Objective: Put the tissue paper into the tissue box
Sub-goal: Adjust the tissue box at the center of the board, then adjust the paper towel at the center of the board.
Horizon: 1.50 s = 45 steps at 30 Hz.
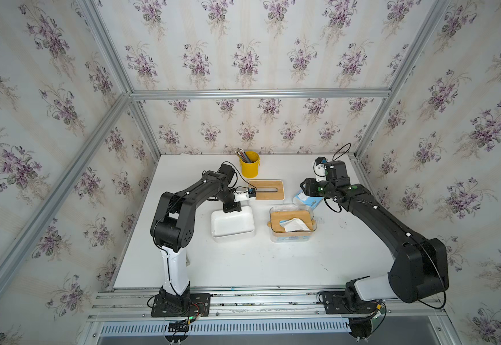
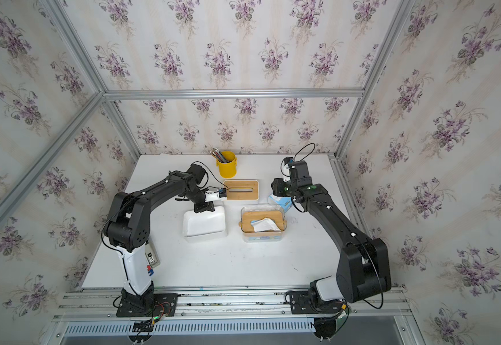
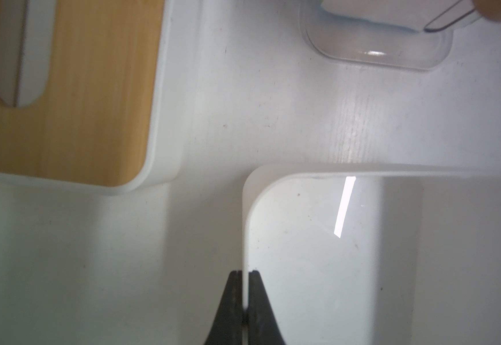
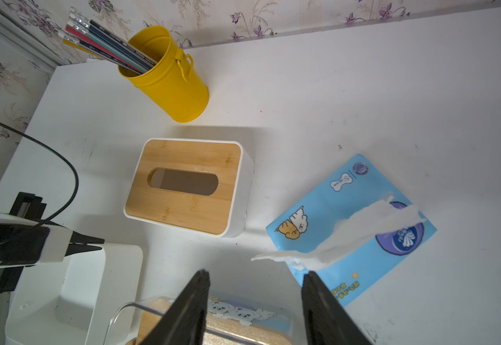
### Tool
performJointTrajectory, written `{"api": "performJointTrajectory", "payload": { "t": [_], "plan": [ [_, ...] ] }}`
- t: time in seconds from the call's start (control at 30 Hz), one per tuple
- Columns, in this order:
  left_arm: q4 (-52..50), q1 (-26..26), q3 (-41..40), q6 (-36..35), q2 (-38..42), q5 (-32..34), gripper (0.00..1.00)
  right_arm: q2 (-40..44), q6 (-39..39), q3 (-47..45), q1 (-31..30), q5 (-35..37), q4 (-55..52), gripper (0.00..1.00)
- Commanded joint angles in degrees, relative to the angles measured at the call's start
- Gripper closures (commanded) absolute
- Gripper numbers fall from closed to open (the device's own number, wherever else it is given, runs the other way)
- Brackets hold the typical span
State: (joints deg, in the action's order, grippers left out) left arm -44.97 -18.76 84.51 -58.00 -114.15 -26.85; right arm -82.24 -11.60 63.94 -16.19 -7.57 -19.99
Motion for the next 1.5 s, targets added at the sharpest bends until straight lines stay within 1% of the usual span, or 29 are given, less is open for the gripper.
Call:
{"api": "performJointTrajectory", "payload": {
  "t": [0.0, 0.13, 0.3, 0.37, 0.4, 0.47, 0.5, 0.57, 0.67, 0.73, 0.77, 0.87, 0.93, 1.03, 1.1, 1.17, 1.23, 1.33, 1.47],
  "plan": [
    [-1.7, -0.7, 1.6, -4.1, -0.9, -2.5, 0.94, -0.5, -0.2, 0.3, 0.6, 4.9, 0.1, 0.44],
    [-4.3, -2.1, 5.7, -4.9, -3.7, -2.4, 0.90, -0.6, 0.5, 1.2, 2.8, 7.7, -1.2, 0.44],
    [-5.0, -2.8, 7.5, -2.0, -5.1, -1.1, 0.76, -1.2, 0.2, 1.8, 8.2, 7.7, -0.2, 0.42],
    [-4.6, -2.8, 7.8, 0.2, -4.7, -0.2, 0.71, -2.6, -0.7, 2.7, 10.3, 7.0, 0.4, 0.41],
    [-4.0, -2.8, 7.9, 1.7, -4.2, 0.3, 0.66, -3.5, -1.3, 3.3, 11.5, 6.1, 0.7, 0.41],
    [-3.8, -2.8, 8.6, 5.2, -3.4, 1.1, 0.62, -5.5, -2.7, 4.6, 13.6, 4.7, 1.4, 0.41],
    [-3.7, -2.8, 8.9, 7.7, -2.8, 1.3, 0.59, -6.7, -3.1, 5.5, 14.6, 3.8, 1.5, 0.40],
    [-2.1, -2.6, 8.4, 13.0, -0.8, 1.2, 0.56, -9.1, -3.1, 7.7, 15.7, 3.5, 0.6, 0.40],
    [1.8, -2.6, 6.4, 23.2, 3.2, 0.3, 0.49, -12.9, -0.2, 11.1, 15.9, 8.8, -3.1, 0.40],
    [1.3, -2.8, 6.4, 29.7, 6.0, -1.1, 0.46, -17.1, 2.1, 15.5, 15.9, 15.6, -10.1, 0.41],
    [0.9, -2.9, 6.3, 31.8, 7.1, -1.2, 0.39, -18.6, 3.2, 16.6, 15.9, 17.3, -12.1, 0.41],
    [4.6, -2.8, 3.1, 38.8, 12.4, -0.6, 0.35, -21.1, 6.5, 18.0, 15.9, 17.9, -16.4, 0.41],
    [9.6, -2.8, -0.1, 44.5, 16.0, -0.4, 0.29, -21.9, 9.2, 18.1, 15.9, 17.0, -18.6, 0.41],
    [15.4, -2.8, -4.0, 50.4, 19.6, -2.8, 0.23, -22.4, 12.9, 18.0, 15.9, 16.1, -20.7, 0.41],
    [19.1, -2.8, -6.4, 53.2, 21.0, -4.1, 0.19, -22.9, 14.7, 18.5, 15.9, 12.0, -21.5, 0.41],
    [20.4, -2.8, -7.4, 54.8, 21.6, -3.9, 0.15, -23.1, 16.2, 18.8, 15.9, 5.4, -21.3, 0.41],
    [19.2, -2.8, -7.5, 54.5, 21.8, -3.6, 0.14, -23.0, 17.5, 19.1, 15.9, 1.0, -20.7, 0.41],
    [18.2, -2.9, -8.4, 54.7, 22.9, -0.8, 0.12, -24.6, 19.5, 20.5, 16.2, -1.6, -20.7, 0.41],
    [21.4, -2.8, -11.6, 57.1, 25.3, 0.8, 0.07, -27.6, 21.3, 23.3, 16.3, -5.1, -20.9, 0.41]
  ]
}}
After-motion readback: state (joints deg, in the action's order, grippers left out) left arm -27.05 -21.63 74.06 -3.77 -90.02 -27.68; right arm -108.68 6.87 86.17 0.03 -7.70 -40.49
